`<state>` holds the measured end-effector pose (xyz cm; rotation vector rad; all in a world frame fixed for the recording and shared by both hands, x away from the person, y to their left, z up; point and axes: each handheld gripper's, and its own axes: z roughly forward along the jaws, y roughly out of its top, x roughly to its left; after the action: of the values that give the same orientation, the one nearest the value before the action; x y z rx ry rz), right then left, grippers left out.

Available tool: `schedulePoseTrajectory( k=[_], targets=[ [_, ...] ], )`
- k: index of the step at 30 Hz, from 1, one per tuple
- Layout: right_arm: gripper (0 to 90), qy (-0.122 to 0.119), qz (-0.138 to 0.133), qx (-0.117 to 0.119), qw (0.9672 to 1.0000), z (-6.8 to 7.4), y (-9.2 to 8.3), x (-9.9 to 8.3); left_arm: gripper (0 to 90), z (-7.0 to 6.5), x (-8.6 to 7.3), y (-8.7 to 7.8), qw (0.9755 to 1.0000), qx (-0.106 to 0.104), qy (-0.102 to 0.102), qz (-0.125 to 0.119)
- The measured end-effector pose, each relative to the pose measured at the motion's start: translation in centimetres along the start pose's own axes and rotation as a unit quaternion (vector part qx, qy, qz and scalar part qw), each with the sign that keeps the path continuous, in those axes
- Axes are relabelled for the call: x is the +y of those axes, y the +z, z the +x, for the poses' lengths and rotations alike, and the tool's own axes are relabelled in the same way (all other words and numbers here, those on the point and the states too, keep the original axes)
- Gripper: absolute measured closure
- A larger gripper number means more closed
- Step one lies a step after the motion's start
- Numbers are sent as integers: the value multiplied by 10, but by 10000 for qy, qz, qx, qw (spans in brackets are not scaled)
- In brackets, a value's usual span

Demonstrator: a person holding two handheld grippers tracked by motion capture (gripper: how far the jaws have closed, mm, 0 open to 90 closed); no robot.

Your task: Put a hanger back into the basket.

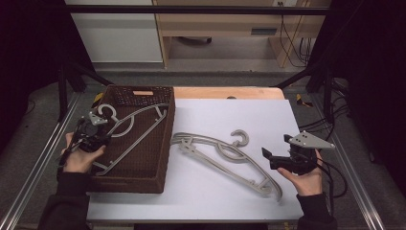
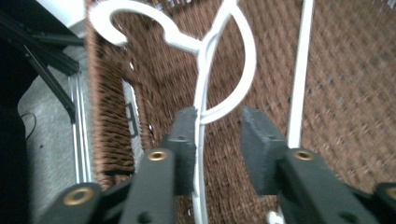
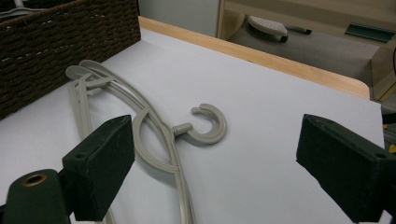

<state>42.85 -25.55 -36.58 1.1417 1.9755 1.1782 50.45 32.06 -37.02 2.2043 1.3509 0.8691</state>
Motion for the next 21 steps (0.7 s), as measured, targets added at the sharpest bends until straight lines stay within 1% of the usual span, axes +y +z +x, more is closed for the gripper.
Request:
schedulePoseTrajectory(
  k=[3, 4, 6, 8, 9, 13, 14, 15, 16, 20, 21],
  targets=[
    [116, 7, 3, 1, 10000, 0, -1, 0, 579, 0, 0, -12, 9994, -22, -99, -323],
    [117, 10, -1, -4, 10000, -1, -1, 0, 557, 0, 0, -15, 9989, -43, -148, -451],
    [117, 29, -16, -16, 10000, -1, -1, 0, 518, -3, 0, -23, 9973, -129, -242, -684],
    [117, 84, -20, -4, 10000, -1, -2, 1, 484, -6, -1, -30, 9949, -245, -339, -914],
    [118, 43, -23, -9, 10000, -2, -2, 1, 468, -7, -1, -32, 9936, -316, -377, -1020],
    [121, 98, -38, -1, 9999, -2, -3, 1, 410, -15, -2, -44, 9873, -543, -483, -1416],
    [123, 107, -45, -12, 9999, -2, -2, 1, 387, -17, -3, -47, 9855, -574, -510, -1511],
    [126, 103, -29, -13, 9999, -3, -2, 1, 345, -20, -3, -50, 9840, -607, -536, -1588],
    [131, 124, -18, -16, 9999, -3, -1, 2, 327, -22, -4, -53, 9823, -652, -561, -1666],
    [137, 111, -11, -9, 9999, -3, 0, 2, 292, -30, -7, -63, 9741, -824, -669, -1995],
    [138, 113, 3, -13, 9999, -2, 1, 2, 283, -32, -8, -65, 9716, -881, -709, -2077]
  ],
)
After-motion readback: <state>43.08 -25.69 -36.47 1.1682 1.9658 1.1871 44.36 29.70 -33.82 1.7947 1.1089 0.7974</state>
